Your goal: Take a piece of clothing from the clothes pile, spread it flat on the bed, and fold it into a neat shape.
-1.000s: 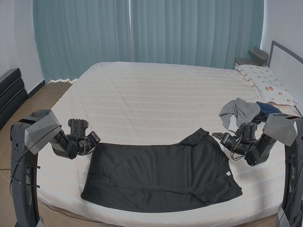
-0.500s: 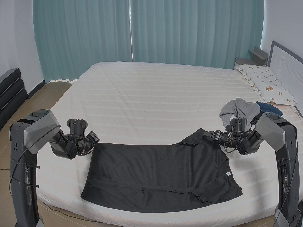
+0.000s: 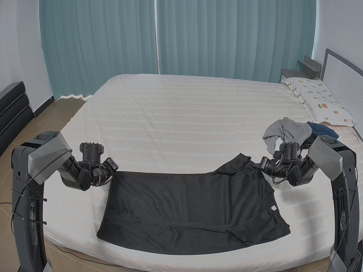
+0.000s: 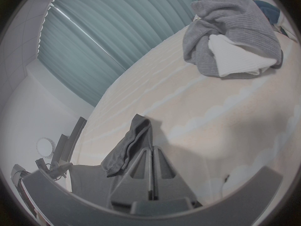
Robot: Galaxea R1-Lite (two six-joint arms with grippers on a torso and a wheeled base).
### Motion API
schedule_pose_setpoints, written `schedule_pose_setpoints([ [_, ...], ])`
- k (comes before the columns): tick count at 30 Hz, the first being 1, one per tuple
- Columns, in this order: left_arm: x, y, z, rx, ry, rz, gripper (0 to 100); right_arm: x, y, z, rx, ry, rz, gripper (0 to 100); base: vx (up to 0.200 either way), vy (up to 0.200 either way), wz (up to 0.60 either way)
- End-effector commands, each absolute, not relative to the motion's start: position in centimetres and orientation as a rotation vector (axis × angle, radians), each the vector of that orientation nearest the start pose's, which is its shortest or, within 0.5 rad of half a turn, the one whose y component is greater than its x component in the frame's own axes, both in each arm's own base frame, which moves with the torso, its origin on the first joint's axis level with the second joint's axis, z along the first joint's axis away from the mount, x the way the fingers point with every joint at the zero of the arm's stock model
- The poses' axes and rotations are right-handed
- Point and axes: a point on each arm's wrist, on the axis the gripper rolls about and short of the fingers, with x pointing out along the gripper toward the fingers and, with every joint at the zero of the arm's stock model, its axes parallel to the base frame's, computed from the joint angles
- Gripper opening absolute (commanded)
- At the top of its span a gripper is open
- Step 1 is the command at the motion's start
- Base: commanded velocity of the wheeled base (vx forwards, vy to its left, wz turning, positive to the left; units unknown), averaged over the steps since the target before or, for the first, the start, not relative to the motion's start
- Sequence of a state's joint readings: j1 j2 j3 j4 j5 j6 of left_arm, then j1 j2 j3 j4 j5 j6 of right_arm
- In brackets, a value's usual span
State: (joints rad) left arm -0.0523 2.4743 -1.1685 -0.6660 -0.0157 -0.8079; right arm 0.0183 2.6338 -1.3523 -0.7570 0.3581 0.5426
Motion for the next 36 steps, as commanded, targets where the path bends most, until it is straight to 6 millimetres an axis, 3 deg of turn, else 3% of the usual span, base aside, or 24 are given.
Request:
schedule_pose_setpoints([
  [1,43.6,-2.2,-2.2,-0.766,0.624,0.195,0,46.7,1.0,-4.0,0.620,0.603,0.221,0,0.000,0.000,0.00],
  [10,43.4,-2.0,-1.2,-0.761,0.606,0.194,0,46.2,-0.5,-0.6,0.692,0.542,0.219,0,0.000,0.000,0.00],
  [18,43.0,-0.5,1.4,-0.776,0.542,0.205,0,45.1,-0.6,-0.4,0.695,0.417,0.253,0,0.000,0.000,0.00],
  [25,42.5,-0.6,0.8,-0.723,0.574,0.196,0,44.3,-0.3,-1.8,0.700,0.448,0.238,0,0.000,0.000,0.00],
  [36,42.0,-0.7,0.6,-0.715,0.578,0.196,0,43.7,-0.6,-1.2,0.703,0.436,0.241,0,0.000,0.000,0.00],
])
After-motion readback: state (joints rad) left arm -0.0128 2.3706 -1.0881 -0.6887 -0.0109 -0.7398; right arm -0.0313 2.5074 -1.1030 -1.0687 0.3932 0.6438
